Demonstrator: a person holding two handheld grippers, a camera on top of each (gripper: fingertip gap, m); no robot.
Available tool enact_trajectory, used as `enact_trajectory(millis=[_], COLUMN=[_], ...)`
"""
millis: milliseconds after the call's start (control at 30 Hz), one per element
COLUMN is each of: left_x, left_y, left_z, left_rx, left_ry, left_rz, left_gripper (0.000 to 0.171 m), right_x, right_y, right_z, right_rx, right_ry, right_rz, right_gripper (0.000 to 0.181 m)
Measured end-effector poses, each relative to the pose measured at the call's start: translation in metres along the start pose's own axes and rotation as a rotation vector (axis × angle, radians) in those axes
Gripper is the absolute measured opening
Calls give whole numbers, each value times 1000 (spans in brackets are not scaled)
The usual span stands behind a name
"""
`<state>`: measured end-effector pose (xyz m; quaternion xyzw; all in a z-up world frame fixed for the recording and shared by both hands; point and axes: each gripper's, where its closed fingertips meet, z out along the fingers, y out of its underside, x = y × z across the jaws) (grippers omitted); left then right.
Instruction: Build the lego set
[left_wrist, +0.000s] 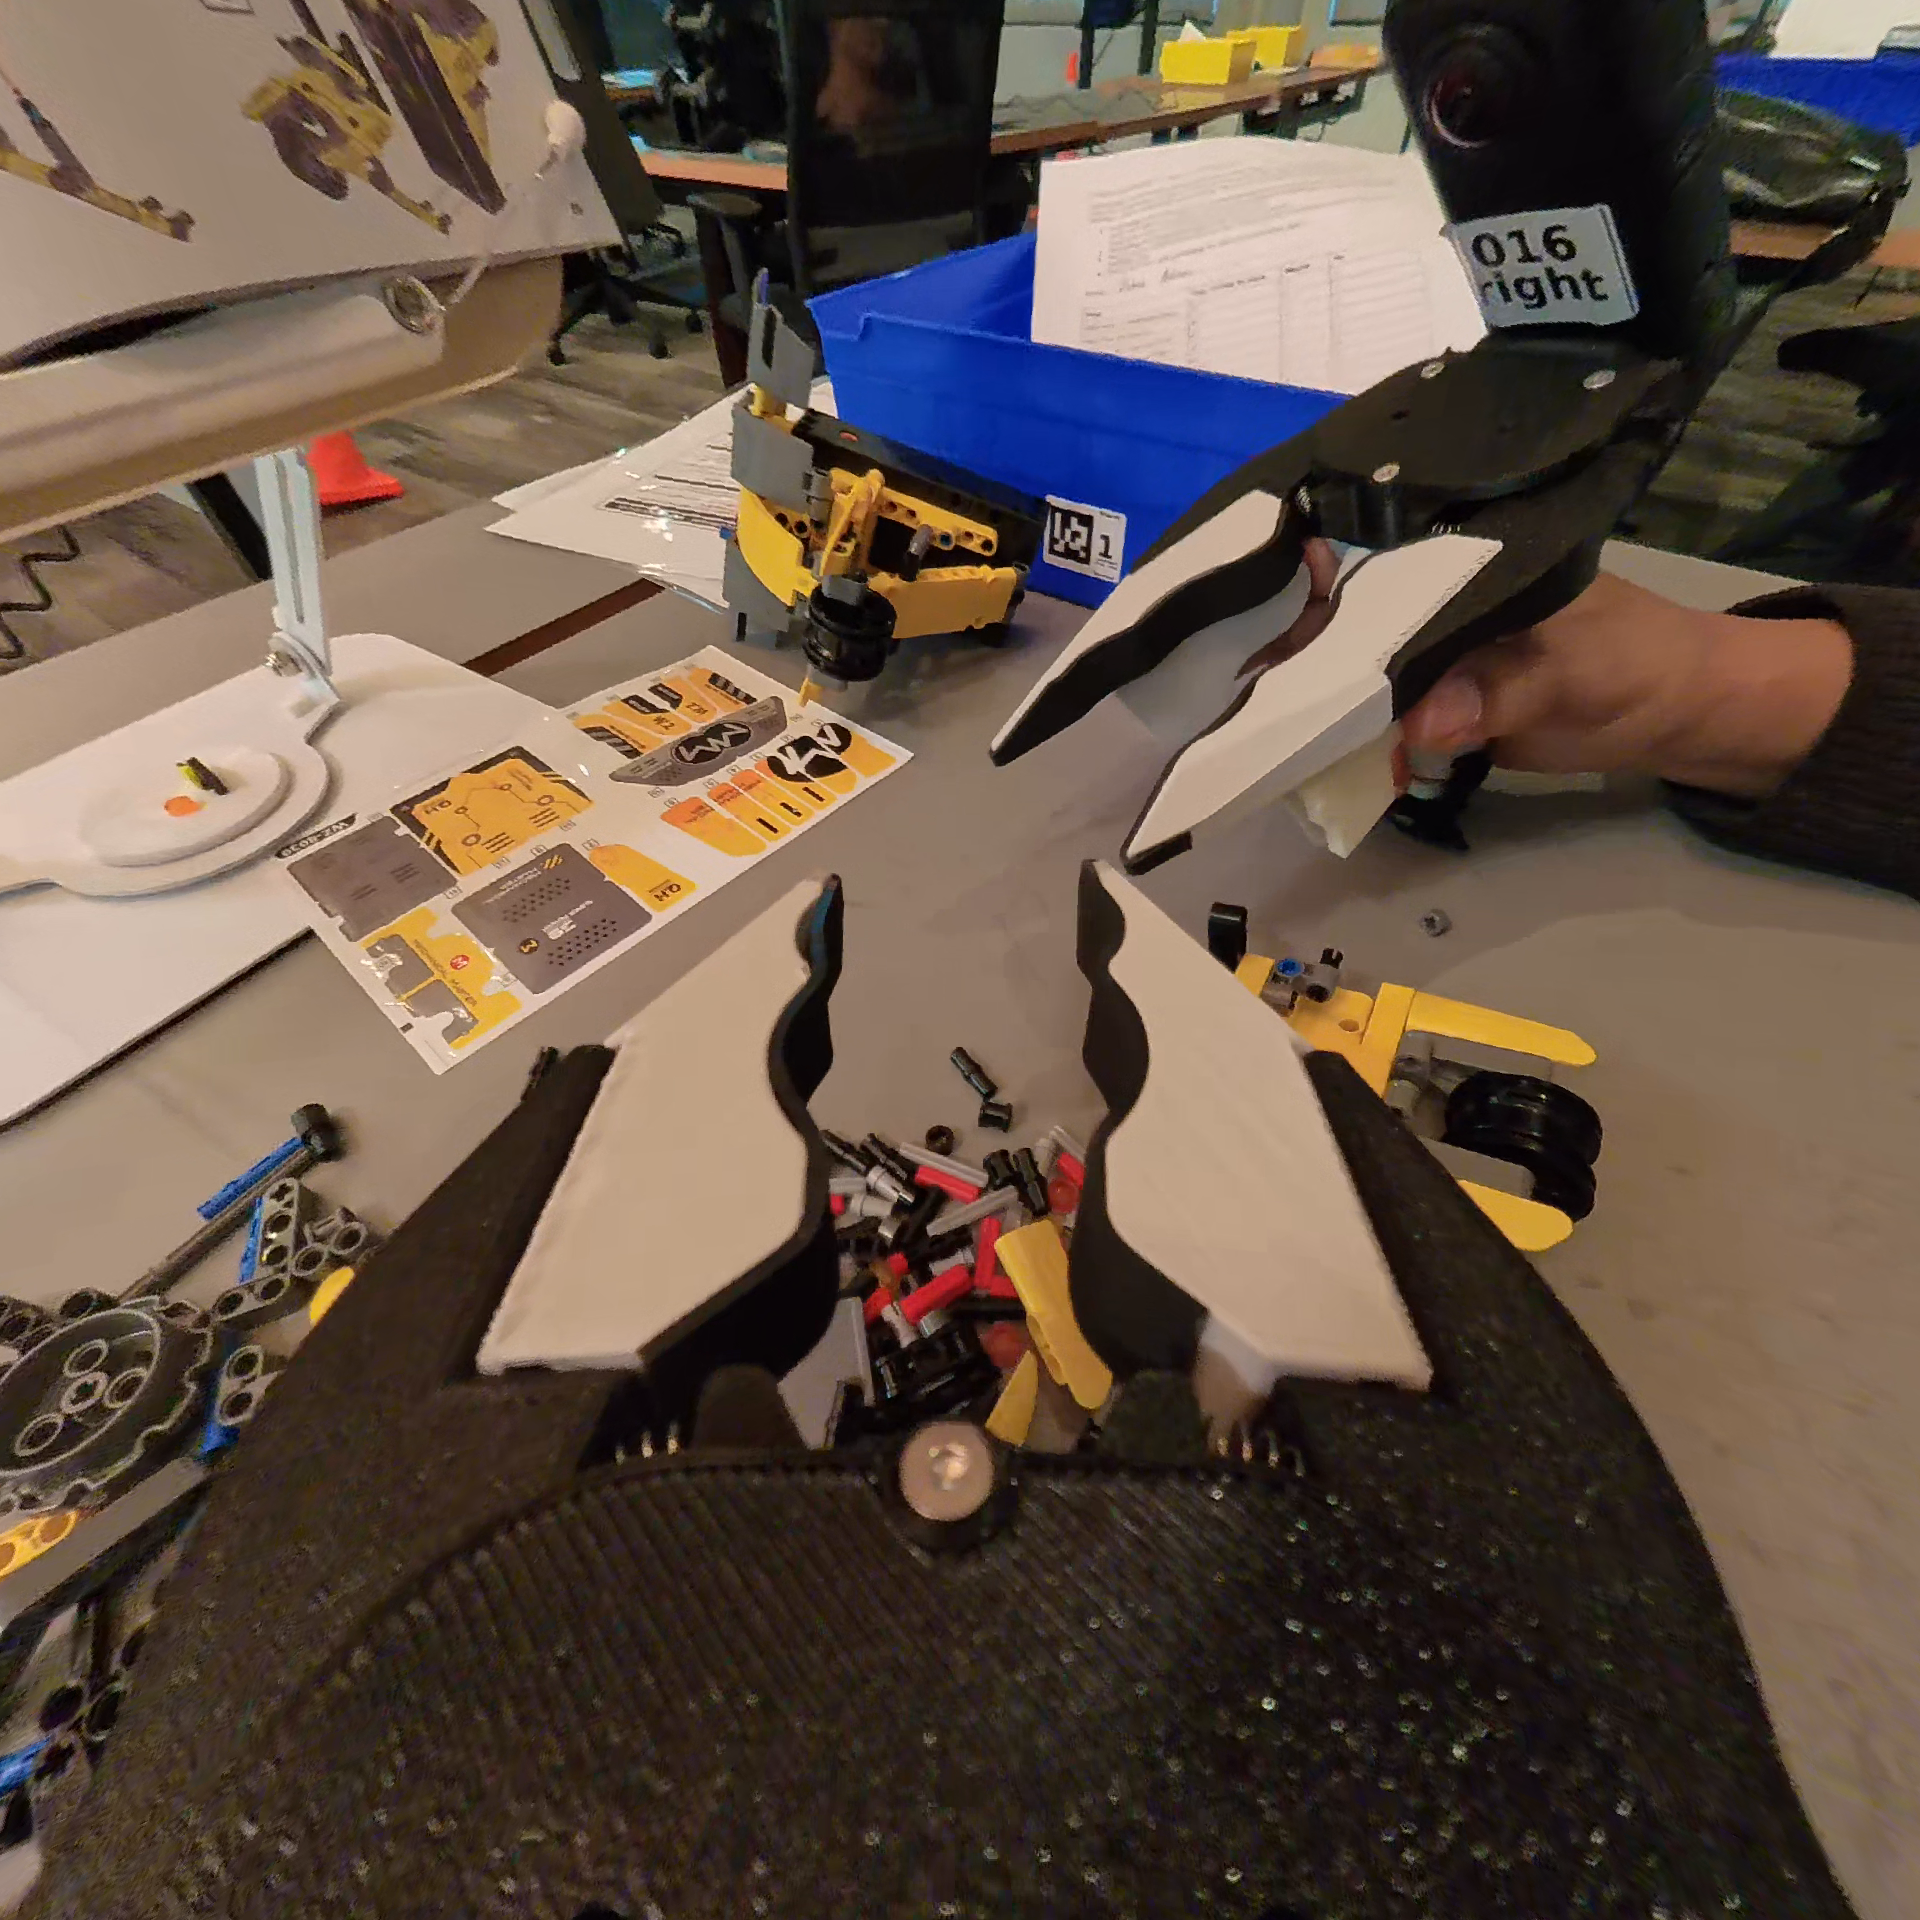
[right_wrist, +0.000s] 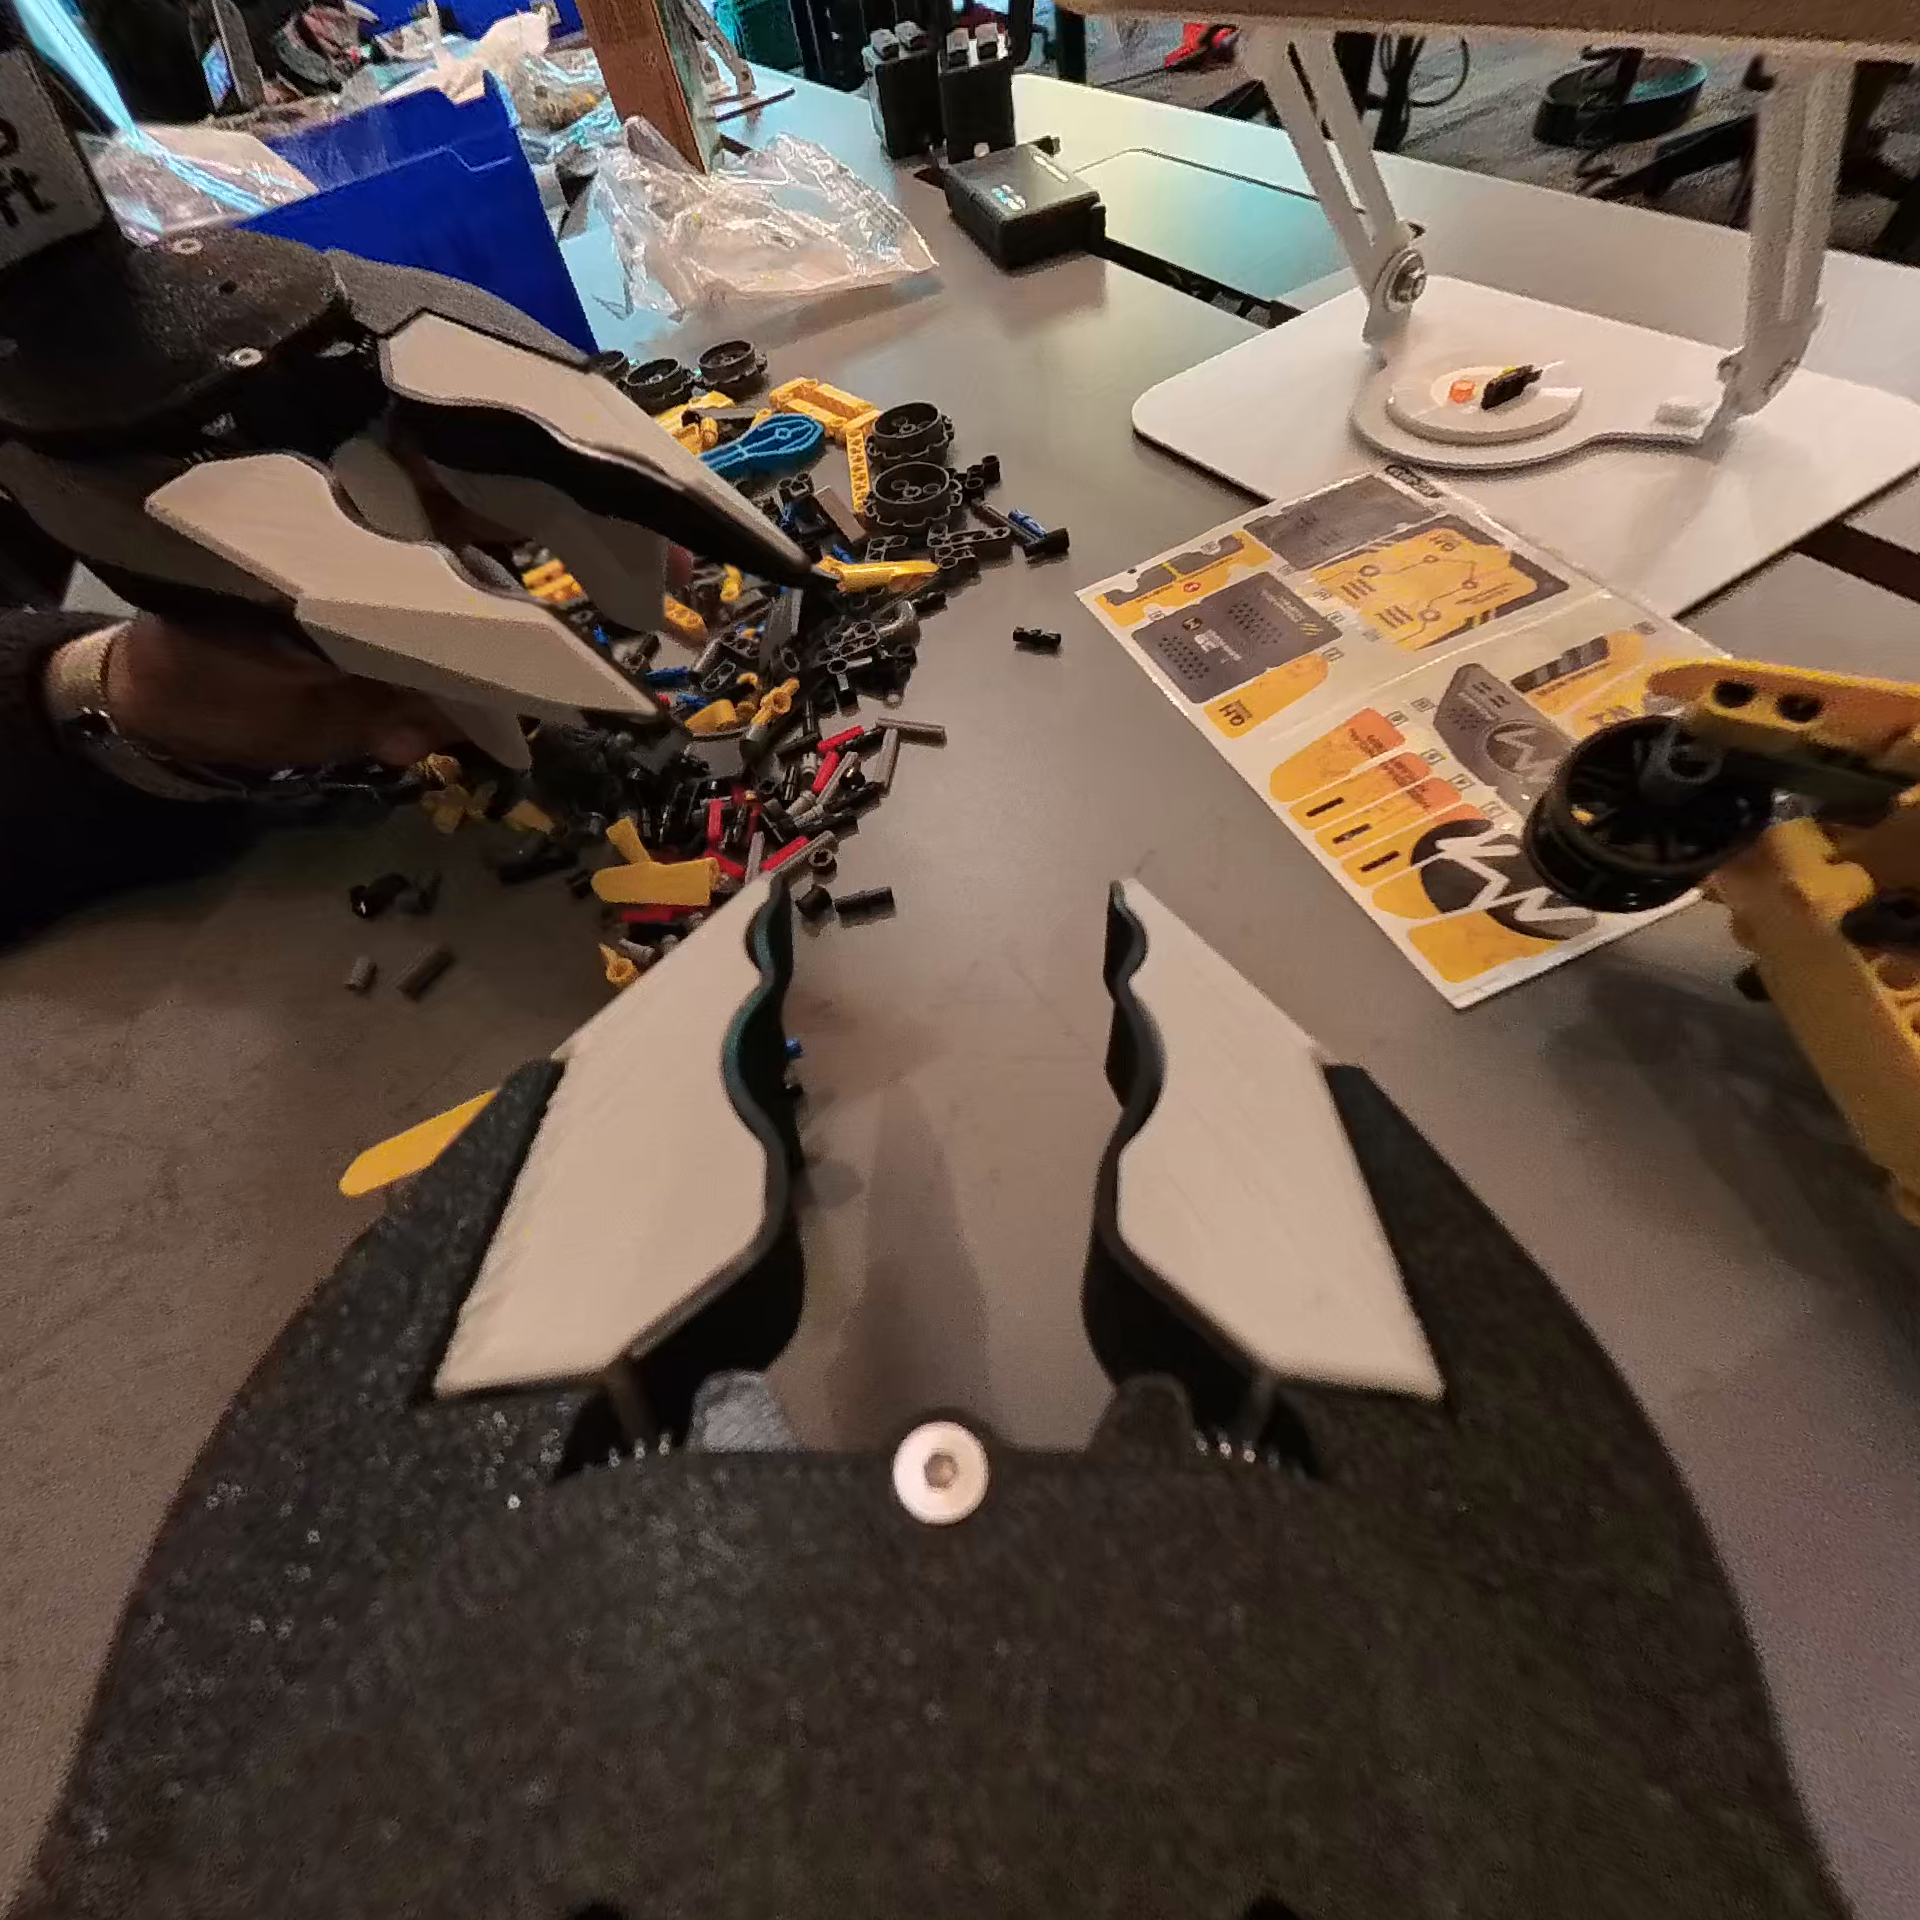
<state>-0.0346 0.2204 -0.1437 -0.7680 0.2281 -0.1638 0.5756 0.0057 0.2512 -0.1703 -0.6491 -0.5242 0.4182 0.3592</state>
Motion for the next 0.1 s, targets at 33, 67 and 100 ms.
enact_trajectory(millis=[33, 67, 100], left_x=[-1, -2, -3], left_y=[-1, -2, -3], left_z=[-1, -2, -3], left_rx=[4, 8, 13], left_ry=[-3, -7, -12], left_rz=[-3, -4, -4], left_gripper=[42, 42, 42], right_x=[1, 2, 2], right_y=[0, -1, -1], right_z=[0, -1, -1], right_rx=[3, 6, 10], right_ry=[-2, -2, -2], right_rz=[9, 17, 22], right_gripper=[60, 60, 60])
